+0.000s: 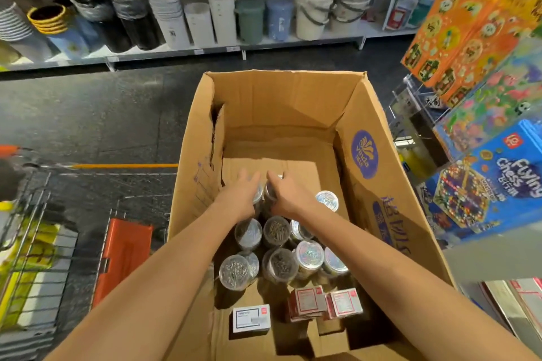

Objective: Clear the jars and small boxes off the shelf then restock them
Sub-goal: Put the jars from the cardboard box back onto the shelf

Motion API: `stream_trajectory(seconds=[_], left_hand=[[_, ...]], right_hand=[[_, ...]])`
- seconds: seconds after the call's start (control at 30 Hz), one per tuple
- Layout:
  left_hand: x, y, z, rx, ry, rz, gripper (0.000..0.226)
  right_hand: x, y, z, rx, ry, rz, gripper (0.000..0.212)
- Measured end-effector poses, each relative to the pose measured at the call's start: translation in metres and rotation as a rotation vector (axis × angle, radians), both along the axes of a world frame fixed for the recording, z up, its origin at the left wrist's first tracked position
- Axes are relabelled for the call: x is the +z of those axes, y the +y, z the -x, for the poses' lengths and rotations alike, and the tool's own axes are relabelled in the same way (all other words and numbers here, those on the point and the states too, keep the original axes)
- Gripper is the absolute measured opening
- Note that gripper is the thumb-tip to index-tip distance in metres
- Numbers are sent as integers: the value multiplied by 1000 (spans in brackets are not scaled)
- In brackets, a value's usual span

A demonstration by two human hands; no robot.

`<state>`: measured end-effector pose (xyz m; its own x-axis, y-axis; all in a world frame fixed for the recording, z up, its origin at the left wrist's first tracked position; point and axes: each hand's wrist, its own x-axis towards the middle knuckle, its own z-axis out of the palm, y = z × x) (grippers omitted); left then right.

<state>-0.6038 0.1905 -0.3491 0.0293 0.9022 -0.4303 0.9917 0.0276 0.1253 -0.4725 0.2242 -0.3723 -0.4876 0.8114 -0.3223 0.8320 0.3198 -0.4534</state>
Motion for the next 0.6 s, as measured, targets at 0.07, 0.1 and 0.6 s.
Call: stream_trajectory(seconds=[0.07, 0.1, 0.6], left_hand=[[1, -1, 0, -4, -10, -12, 70], [1, -1, 1, -1, -20, -14, 69], [92, 20, -9, -94, -84, -160, 72]], right_hand=[[2, 0, -2, -2, -8, 14, 31], [3, -2, -3, -3, -8, 12, 32], [104, -26, -52, -278, 127, -159, 84]])
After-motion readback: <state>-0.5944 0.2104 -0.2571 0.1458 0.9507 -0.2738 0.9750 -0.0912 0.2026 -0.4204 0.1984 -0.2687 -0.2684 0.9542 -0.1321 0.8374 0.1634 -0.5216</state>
